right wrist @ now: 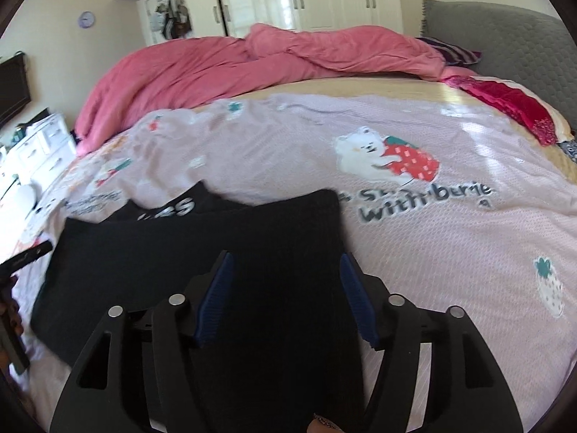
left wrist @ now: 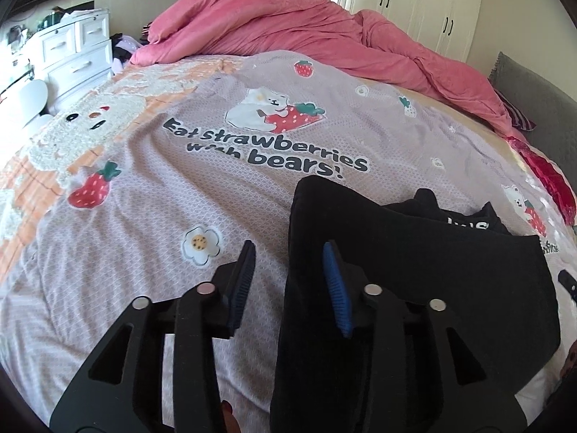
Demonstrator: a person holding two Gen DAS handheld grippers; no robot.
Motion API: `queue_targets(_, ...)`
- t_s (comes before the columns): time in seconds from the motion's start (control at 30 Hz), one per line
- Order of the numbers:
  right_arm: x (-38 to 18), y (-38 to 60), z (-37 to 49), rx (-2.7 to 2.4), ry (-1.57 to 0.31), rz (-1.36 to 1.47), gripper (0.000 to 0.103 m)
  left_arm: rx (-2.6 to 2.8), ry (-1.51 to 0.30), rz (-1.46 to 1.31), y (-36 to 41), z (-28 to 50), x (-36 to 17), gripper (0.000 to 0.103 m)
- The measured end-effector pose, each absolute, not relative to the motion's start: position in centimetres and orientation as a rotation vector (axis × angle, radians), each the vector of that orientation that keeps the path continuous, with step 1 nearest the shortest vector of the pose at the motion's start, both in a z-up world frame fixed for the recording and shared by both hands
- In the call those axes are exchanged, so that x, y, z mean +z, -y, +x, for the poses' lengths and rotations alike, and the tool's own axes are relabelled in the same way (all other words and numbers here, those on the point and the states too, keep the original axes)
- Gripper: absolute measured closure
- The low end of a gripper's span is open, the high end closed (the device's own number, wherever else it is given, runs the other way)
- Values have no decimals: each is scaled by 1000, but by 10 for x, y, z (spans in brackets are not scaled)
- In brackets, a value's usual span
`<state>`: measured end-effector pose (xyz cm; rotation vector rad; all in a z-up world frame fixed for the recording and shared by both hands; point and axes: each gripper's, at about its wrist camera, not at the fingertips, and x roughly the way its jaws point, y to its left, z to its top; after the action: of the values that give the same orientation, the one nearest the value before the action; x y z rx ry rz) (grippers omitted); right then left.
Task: Fold small clothes
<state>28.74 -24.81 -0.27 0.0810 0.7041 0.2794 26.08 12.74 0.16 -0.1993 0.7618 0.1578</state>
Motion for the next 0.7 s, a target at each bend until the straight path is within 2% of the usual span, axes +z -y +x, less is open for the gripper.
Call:
queue_targets(0.03,-3,246,284,296,-711,77,40,154,-763,-204,-126,257,4,64)
queue_targets(0.1,-7,240,275,331,-737,69,38,146,-771,-214,-123,249,7,49)
queue_targets(0.17,-13,236,268,351,-769,65,38,146,-797,-212,-117,246,5,43)
queue_targets(0.33,-33,230,259,351,-847,47,37,168,-923,-159,-109,256,-25,39)
queue_targets(0.4,-32,227,255,342,-836,31,37,171,-924,-179,-112,258,-32,35)
queue_targets(0.47,-26,222,251,334,-824,14,37,167,-910,-211,-117,256,-29,35)
queue_targets(0.53,-17,213,243,379,-797,14,23,175,-886,-222,-119,253,-23,35)
queue_targets(0.6,-6,192,230,445,-748,-27,17,189,-863,-223,-123,251,-19,30)
queue_targets(0.7,2,153,213,542,-698,-132,16,214,-825,-238,-133,247,-12,25)
